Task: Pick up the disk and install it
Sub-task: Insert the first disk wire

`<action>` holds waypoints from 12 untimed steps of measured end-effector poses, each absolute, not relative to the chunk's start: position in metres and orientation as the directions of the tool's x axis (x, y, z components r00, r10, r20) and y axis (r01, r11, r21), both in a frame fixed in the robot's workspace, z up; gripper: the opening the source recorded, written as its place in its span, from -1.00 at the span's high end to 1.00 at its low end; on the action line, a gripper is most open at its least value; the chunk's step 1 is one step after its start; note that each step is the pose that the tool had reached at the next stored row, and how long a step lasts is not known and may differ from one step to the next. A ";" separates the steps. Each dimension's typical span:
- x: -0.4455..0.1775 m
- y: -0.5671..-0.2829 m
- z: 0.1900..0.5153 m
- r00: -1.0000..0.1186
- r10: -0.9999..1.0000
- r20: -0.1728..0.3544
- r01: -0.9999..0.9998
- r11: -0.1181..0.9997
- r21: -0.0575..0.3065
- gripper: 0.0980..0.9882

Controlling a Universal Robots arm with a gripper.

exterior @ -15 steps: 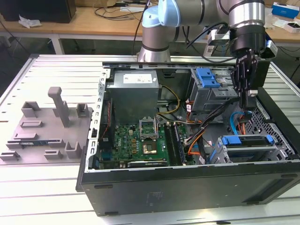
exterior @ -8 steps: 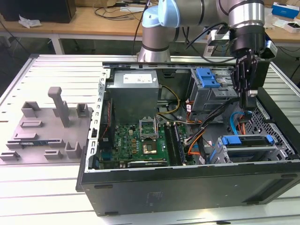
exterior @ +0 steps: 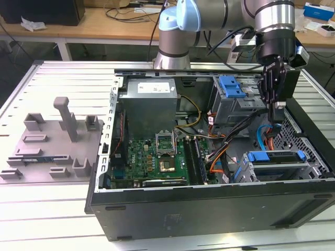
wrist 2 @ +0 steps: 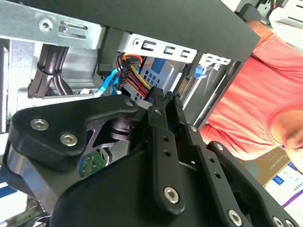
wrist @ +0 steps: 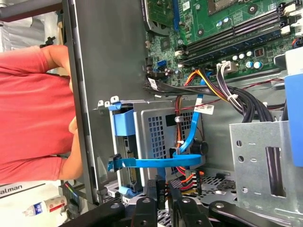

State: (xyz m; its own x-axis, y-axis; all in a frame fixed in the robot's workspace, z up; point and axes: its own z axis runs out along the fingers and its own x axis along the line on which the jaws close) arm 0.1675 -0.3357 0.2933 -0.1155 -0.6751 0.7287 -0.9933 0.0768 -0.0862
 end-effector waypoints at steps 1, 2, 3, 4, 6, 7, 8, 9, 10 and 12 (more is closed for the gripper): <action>0.167 -0.336 0.293 -0.115 -0.675 0.729 -0.993 0.077 -0.086 0.70; 0.167 -0.336 0.293 -0.115 -0.675 0.729 -0.993 0.077 -0.086 0.70; 0.167 -0.336 0.293 -0.115 -0.672 0.732 -0.993 0.077 -0.087 0.70; 0.167 -0.336 0.293 -0.116 -0.669 0.734 -0.993 0.076 -0.087 0.70; 0.167 -0.336 0.293 -0.115 -0.665 0.738 -0.993 0.076 -0.087 0.70; 0.167 -0.336 0.293 -0.115 -0.663 0.740 -0.993 0.075 -0.087 0.70; 0.167 -0.336 0.292 -0.115 -0.660 0.742 -0.993 0.075 -0.088 0.70; 0.167 -0.336 0.292 -0.115 -0.659 0.743 -0.993 0.075 -0.088 0.70; 0.167 -0.336 0.291 -0.115 -0.657 0.745 -0.993 0.075 -0.088 0.70; 0.167 -0.336 0.291 -0.115 -0.655 0.747 -0.993 0.074 -0.088 0.70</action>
